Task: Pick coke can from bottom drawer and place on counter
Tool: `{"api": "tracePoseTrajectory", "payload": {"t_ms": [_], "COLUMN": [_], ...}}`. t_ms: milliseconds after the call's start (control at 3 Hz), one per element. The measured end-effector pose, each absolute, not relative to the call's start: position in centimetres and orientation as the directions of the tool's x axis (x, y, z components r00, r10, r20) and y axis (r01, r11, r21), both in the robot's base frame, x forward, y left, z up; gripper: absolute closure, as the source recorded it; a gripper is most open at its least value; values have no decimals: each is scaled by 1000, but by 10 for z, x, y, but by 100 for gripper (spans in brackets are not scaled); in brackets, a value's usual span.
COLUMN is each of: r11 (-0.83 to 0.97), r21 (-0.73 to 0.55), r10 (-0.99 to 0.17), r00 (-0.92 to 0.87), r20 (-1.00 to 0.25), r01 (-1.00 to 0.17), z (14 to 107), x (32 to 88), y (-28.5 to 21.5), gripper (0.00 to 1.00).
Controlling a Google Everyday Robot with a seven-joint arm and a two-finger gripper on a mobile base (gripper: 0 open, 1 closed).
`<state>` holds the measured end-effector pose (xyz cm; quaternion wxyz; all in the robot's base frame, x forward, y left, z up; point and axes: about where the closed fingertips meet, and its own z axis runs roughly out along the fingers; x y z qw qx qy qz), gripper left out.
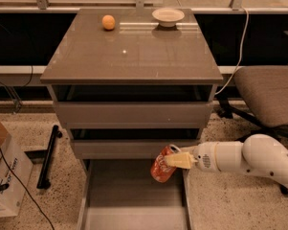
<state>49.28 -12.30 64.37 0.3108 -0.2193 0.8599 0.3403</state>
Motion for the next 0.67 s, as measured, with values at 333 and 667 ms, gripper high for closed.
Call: {"api": "tracePoseTrajectory", "payload": {"t_ms": [333,667], "r11": [655,602], "r21": [390,248], "r10": [-171,-197], "r00": [-630,-442], "r20": [-758,-875], "r01": [-647,-759], "z": [678,749], "x": [495,498], "y": [-115,-90], "gripper": [100,100]}}
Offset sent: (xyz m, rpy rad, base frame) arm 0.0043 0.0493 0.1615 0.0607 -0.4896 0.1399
